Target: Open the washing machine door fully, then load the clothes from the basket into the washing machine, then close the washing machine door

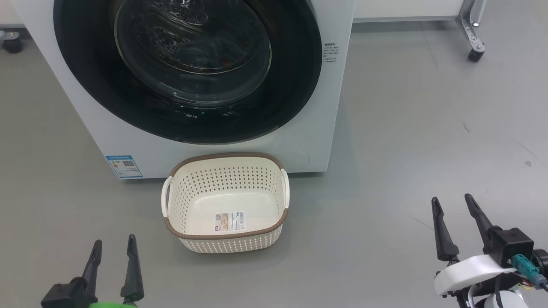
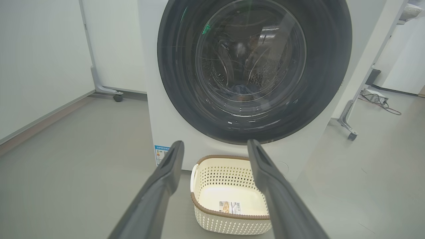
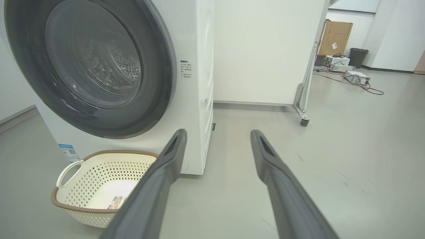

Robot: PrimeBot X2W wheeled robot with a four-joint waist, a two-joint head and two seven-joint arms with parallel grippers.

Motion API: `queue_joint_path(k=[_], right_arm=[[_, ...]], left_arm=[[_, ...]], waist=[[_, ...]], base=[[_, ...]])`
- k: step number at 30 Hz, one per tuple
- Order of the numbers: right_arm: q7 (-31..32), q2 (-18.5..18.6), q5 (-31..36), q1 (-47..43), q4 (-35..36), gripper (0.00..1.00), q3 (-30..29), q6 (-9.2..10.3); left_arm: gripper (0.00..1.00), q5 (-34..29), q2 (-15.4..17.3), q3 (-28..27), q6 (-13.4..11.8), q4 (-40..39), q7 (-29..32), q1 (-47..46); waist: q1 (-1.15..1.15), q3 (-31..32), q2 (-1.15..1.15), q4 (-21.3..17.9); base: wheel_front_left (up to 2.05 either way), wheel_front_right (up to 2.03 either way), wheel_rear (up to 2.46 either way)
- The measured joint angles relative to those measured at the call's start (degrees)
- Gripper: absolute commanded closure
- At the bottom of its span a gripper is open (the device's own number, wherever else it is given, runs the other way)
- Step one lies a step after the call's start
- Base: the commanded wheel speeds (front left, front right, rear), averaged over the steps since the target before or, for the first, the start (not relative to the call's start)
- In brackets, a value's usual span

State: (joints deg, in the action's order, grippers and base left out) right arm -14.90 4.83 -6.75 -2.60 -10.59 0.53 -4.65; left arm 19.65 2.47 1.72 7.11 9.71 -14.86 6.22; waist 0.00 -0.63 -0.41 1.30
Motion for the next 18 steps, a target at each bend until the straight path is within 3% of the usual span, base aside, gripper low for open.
queue_joint_path(k=[6, 7, 18], right_arm=[[0.00, -0.27, 0.37, -0.01, 0.00, 0.00, -0.19, -0.35], [0.00, -0.30, 0.41, -0.01, 0.00, 1.00, -0.22, -0.35], [0.76, -2.10, -1.19, -1.92, -4.52, 1.00, -0.51, -0.34]], left_arm=[[0.00, 0.03, 0.00, -0.05, 0.00, -0.07, 0.00, 0.10], [1.00, 0.14, 0.00, -0.11, 0.00, -0.07, 0.00, 0.19], [1.00, 1.68, -1.30, 0.80, -0.02, 3.58, 0.10, 1.24]], waist=[[0.00, -0.09, 0.00, 0.09], [0.00, -0.11, 0.00, 0.11], [0.00, -0.09, 0.00, 0.09]], base=[[0.00, 0.00, 0.00], [0.00, 0.00, 0.00], [0.00, 0.00, 0.00]])
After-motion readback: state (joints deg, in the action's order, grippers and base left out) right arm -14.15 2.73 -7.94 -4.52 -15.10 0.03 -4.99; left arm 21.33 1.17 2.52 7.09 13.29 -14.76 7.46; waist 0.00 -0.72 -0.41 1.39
